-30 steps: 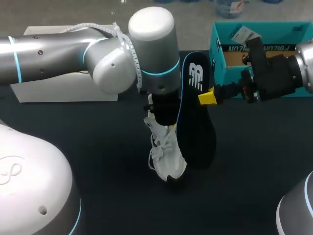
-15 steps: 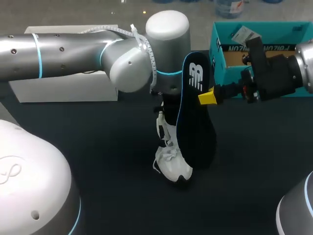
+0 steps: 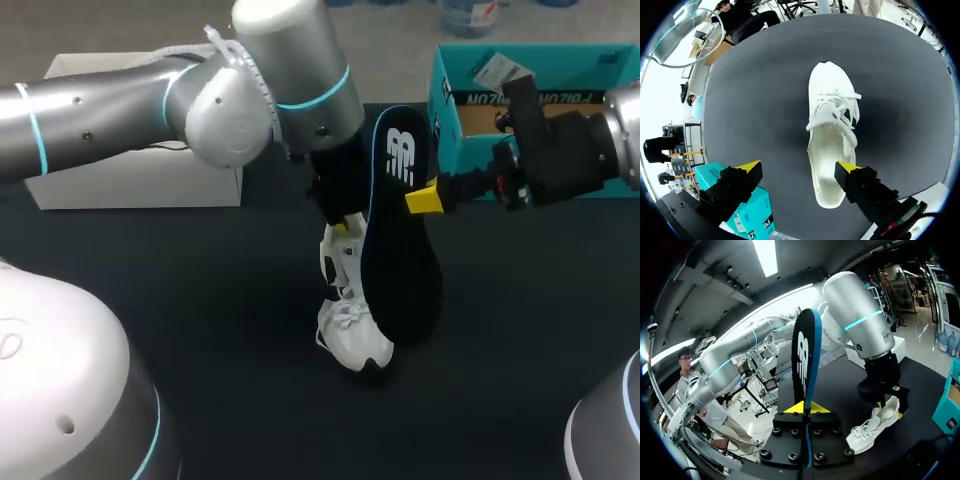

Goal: Take the shoe out of the shoebox, open the shoe tongue, remove and reinsert the insole, then place the shoe into the shoebox

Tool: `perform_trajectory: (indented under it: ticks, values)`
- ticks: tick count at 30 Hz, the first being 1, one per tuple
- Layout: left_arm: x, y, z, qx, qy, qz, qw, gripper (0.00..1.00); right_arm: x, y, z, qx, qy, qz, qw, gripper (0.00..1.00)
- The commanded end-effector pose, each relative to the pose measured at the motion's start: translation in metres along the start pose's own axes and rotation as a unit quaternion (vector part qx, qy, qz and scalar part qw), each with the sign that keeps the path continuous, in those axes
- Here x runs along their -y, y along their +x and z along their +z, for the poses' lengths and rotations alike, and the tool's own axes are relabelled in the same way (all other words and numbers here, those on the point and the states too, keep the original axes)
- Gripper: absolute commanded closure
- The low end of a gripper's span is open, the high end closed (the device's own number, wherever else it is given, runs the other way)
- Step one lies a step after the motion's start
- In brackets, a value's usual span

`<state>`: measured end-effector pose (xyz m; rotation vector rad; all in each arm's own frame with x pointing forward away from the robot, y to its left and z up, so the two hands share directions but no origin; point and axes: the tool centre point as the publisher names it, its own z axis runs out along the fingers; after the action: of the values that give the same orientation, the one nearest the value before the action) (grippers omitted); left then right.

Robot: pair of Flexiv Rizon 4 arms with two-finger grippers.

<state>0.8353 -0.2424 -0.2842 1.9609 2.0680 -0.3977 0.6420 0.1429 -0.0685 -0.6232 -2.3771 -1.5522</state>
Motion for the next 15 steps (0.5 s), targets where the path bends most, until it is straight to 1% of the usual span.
perform_trajectory:
  ticks: [1,5,9,10,12,14,15]
  values:
    - [0.004,0.019,-0.033,0.089,0.002,0.011,0.996,0.0,-0.001,-0.001,0.003,0.0,0.001,0.001,1.0,1.0]
    - [0.007,0.012,-0.049,0.118,-0.001,0.018,0.993,0.0,-0.001,-0.001,0.003,0.0,0.001,0.001,1.0,1.0]
    - [0.008,0.011,-0.051,0.121,-0.005,0.022,0.992,0.0,-0.001,-0.001,0.003,0.0,0.001,0.001,1.0,1.0]
    - [0.008,0.011,-0.051,0.121,-0.005,0.022,0.992,0.0,0.0,-0.004,-0.003,-0.003,-0.009,0.011,1.0,1.0]
    - [0.008,0.011,-0.051,0.121,-0.005,0.022,0.992,0.0,0.002,-0.012,-0.013,-0.011,-0.013,0.038,0.999,1.0]
    - [0.008,0.011,-0.051,0.121,-0.005,0.022,0.992,0.0,0.008,-0.026,-0.028,-0.026,-0.035,0.086,0.995,1.0]
    - [0.008,0.011,-0.051,0.121,-0.005,0.022,0.992,0.0,0.01,-0.033,-0.037,-0.03,-0.045,0.093,0.994,1.0]
